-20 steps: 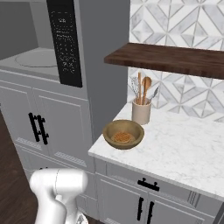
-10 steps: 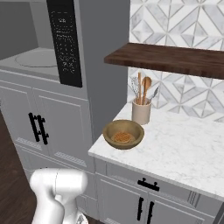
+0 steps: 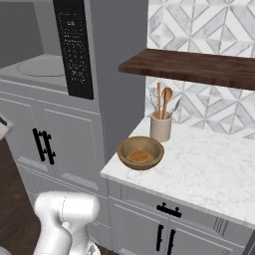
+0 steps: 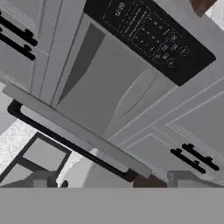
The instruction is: Open the microwave, place the bowl with waffle inside the microwave, then close the microwave door and turn it on.
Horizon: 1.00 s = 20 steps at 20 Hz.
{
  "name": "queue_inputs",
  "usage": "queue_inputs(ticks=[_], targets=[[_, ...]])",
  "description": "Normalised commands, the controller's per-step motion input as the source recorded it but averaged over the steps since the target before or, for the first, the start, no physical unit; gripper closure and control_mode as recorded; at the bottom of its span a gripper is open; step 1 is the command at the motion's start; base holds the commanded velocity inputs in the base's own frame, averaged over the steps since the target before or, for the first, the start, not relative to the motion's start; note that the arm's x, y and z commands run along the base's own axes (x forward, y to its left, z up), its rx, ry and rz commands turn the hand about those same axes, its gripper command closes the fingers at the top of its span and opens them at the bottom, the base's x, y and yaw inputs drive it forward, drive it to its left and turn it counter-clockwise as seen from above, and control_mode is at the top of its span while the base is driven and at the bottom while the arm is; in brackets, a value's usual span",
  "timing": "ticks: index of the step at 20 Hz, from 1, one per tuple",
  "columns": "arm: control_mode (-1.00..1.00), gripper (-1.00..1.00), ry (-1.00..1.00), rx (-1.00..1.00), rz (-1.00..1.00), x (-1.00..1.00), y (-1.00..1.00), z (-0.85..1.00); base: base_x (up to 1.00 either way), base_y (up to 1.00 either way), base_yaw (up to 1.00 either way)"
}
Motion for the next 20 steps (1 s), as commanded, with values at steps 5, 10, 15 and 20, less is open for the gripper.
queue_inputs(ticks=[5, 10, 15, 20], targets=[[-1.0, -1.0, 0.07, 0.38, 0.32, 0.18, -0.14, -0.32, 0.0, 0.0, 0.0], [-1.0, -1.0, 0.02, 0.27, 0.21, 0.49, 0.08, -0.48, 0.0, 0.0, 0.0], [-1.0, -1.0, 0.05, 0.1, 0.13, 0.43, 0.45, -0.12, 0.0, 0.0, 0.0], [-1.0, -1.0, 0.12, -0.03, 0.08, 0.19, 0.72, -0.01, 0.0, 0.0, 0.0]])
